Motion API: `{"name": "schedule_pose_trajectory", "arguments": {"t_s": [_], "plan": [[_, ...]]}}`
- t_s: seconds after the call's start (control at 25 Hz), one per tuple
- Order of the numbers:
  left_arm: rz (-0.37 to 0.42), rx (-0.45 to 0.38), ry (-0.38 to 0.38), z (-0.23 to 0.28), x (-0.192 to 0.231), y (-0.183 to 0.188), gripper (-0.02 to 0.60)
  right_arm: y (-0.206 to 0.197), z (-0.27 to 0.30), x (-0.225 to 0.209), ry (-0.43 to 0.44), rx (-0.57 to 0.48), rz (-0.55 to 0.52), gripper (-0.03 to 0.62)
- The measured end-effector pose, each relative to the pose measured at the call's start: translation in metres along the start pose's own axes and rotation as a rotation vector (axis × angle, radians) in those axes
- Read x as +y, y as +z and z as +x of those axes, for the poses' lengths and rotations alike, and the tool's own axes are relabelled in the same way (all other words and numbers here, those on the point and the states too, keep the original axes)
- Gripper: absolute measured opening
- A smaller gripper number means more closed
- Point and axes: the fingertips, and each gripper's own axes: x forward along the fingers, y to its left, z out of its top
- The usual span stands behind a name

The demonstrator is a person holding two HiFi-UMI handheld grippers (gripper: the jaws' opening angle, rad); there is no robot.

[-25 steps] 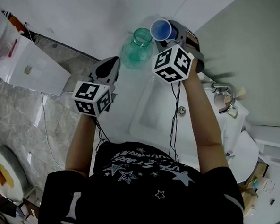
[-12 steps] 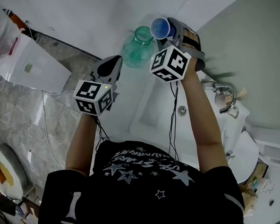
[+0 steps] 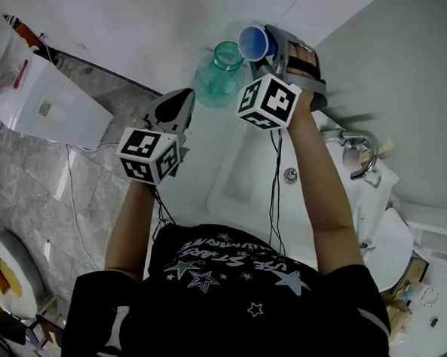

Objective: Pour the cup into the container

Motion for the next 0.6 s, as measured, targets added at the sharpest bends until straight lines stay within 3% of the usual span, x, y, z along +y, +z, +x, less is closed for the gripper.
{"name": "schedule_pose_trajectory", "arguments": {"t_s": [0.32, 0.6], "plan": [[-0.001, 0.008, -0.01, 0.0037, -0.0021, -0.002, 0.011, 0.0035, -0.0029, 0.0013, 0.035, -0.014, 0.09, 0.285], [0.006, 0.019, -0.021, 0.0035, -0.0077, -0.0034, 0.011, 0.0005, -0.0095, -0.0002, 0.094, -0.068, 0.321, 0.285]]}}
